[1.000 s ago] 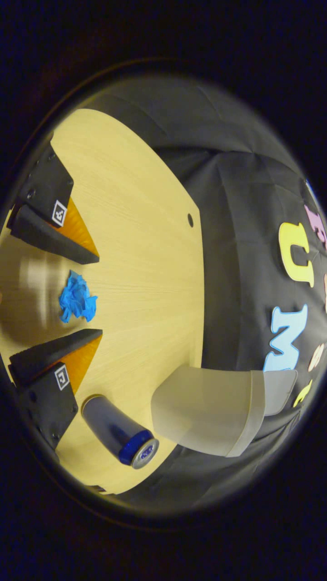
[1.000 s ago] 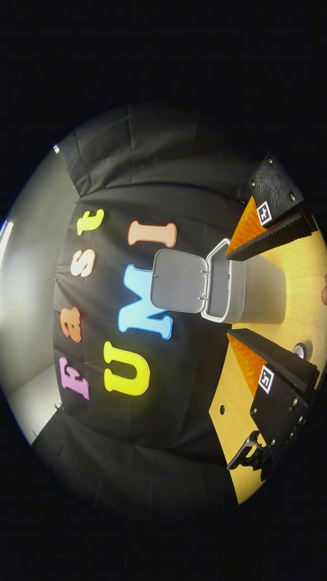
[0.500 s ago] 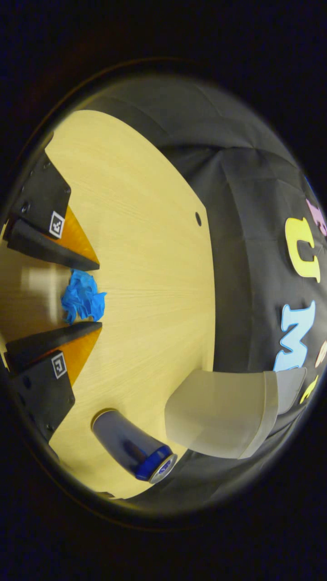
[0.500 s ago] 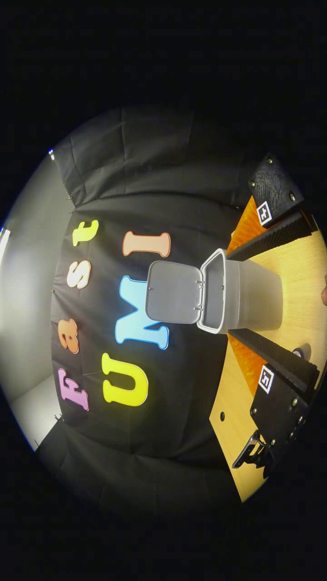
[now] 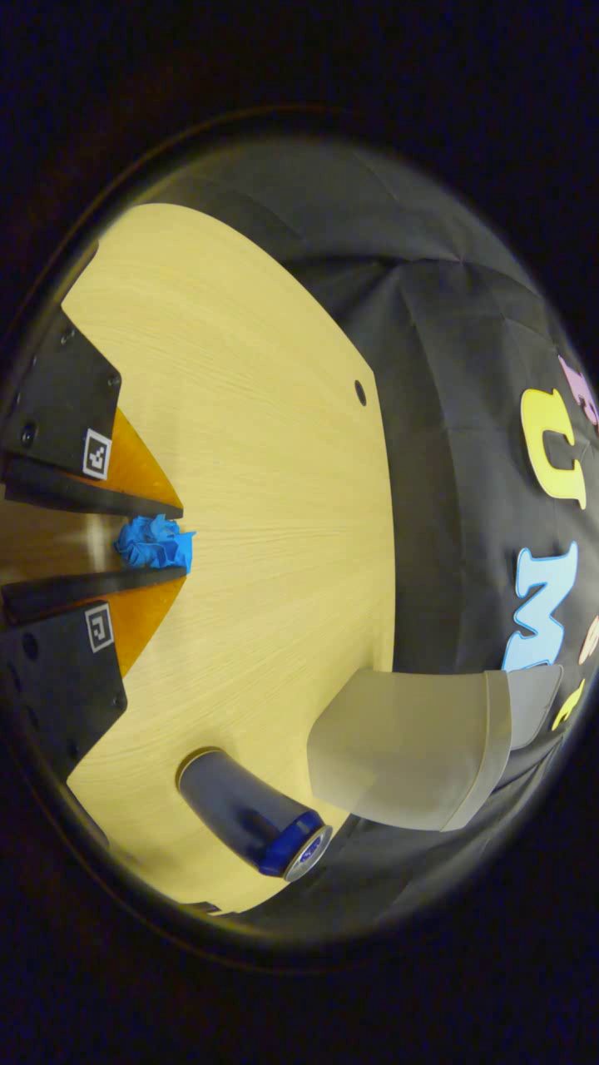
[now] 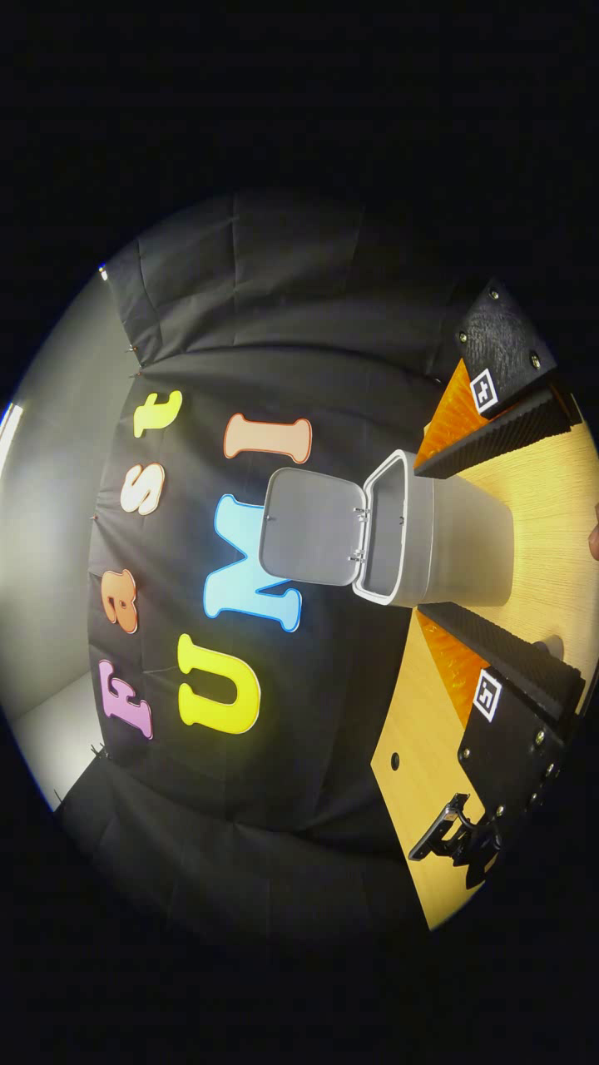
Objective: Press the lid of the desktop garbage bin to open it, pick up the crumpled paper on the desktop and throw it into the bin, then pick up the pop can on the desktop and drop it into the bin, and finally close the garbage bin lid.
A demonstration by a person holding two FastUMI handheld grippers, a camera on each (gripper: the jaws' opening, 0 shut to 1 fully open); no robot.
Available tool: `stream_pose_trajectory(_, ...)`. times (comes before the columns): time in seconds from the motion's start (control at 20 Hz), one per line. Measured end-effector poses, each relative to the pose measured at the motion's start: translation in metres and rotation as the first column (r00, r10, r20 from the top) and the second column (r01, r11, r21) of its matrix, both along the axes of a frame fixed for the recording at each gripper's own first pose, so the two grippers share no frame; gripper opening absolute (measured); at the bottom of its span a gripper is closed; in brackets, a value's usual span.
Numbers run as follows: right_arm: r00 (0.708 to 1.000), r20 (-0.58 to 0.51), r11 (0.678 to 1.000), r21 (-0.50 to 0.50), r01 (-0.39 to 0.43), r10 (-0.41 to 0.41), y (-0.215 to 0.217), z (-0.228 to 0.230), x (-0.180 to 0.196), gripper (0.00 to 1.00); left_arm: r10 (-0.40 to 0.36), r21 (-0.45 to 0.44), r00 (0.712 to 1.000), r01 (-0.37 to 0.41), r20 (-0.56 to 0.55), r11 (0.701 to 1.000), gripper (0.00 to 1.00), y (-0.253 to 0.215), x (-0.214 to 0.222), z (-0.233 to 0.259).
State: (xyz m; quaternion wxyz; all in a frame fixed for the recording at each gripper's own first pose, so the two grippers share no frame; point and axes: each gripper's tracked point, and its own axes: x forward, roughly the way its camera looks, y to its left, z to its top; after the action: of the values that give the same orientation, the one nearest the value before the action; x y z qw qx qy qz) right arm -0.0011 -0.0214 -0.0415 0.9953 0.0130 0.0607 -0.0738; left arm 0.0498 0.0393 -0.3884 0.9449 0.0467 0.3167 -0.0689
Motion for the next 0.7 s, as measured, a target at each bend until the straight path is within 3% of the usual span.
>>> stream_pose_trajectory(0.2, 1.0, -0.009, 1.0, 0.017, 0.013, -0.013, -0.006, -0.006, -0.001, 0.96, 0.022, -0.008, 1.0, -0.022, 0.007, 1.0, 0.37, 0.003, 0.003, 0.001)
stream_pose_trajectory(0.25, 1.0, -0.013, 1.0, 0.025, 0.015, -0.015, -0.007, -0.009, -0.001, 0.96, 0.026, -0.025, 1.0, -0.026, -0.002, 0.999, 0.19, 0.0, -0.001, 0.004)
stream_pose_trajectory(0.7, 1.0, 0.01, 0.998, 0.058, 0.028, -0.029, -0.02, -0.009, -0.003, 0.96, 0.014, -0.038, 0.999, -0.012, 0.043, 0.999, 0.19, -0.016, 0.0, 0.042)
